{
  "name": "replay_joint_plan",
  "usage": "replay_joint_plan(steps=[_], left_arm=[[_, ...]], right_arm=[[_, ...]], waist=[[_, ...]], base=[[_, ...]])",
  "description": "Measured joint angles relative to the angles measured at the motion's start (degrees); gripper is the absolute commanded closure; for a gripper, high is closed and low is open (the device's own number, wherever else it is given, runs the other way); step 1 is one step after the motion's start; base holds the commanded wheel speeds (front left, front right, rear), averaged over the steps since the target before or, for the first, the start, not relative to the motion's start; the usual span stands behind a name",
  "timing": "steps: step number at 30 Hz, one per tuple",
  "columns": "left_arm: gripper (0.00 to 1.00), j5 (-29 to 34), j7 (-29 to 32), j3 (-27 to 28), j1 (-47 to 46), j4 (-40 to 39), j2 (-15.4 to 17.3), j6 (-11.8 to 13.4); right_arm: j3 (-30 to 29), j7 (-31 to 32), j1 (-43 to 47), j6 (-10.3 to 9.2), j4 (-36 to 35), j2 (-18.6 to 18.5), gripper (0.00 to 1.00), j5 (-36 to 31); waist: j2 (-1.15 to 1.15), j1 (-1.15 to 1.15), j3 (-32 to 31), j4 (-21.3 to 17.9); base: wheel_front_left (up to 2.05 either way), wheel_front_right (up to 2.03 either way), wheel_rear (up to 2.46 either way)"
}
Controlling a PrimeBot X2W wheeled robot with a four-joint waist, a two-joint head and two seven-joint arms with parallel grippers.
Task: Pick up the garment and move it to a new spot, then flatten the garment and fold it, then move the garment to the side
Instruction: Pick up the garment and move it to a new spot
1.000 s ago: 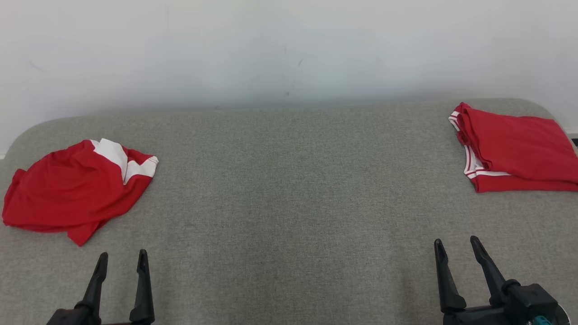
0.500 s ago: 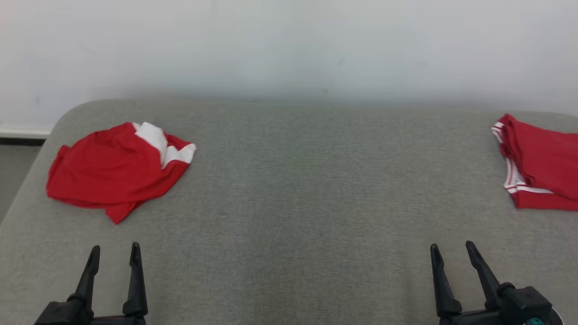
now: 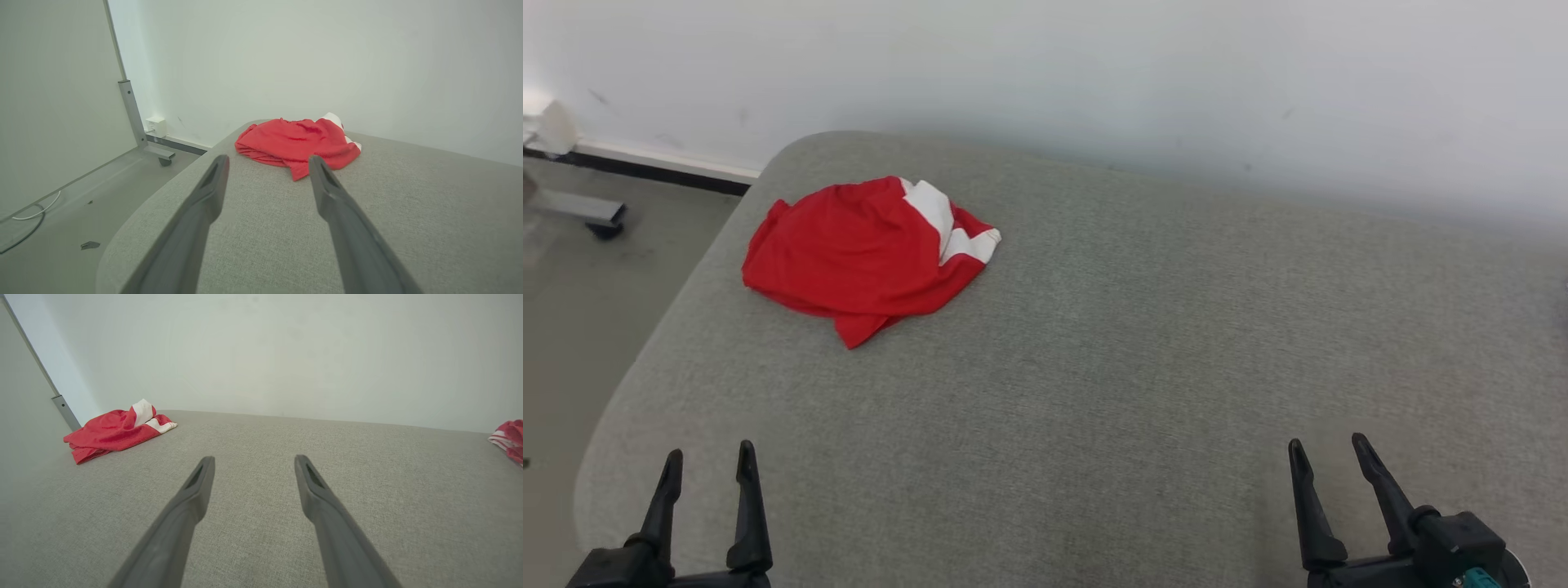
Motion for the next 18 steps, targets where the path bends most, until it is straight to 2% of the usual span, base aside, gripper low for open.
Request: replay_joint_plan(steps=[10, 18], left_arm=[[0.00, -0.67, 0.00, 0.92, 0.11, 0.21, 0.20, 0.23], [0.00, -1.09, 0.00, 1.52, 0.21, 0.29, 0.16, 0.46]], right_arm=[[0.68, 0.23, -0.81, 0.00, 0.57, -0.16, 0.00, 0.01], [1.10, 0.30, -0.98, 0.00, 0.88, -0.15, 0.00, 0.04]], waist=[[0.00, 0.00, 0.84, 6.28], [0.00, 0.00, 1.54, 8.63]], base=[[0.00, 0.00, 0.00], [0.00, 0.00, 0.00]])
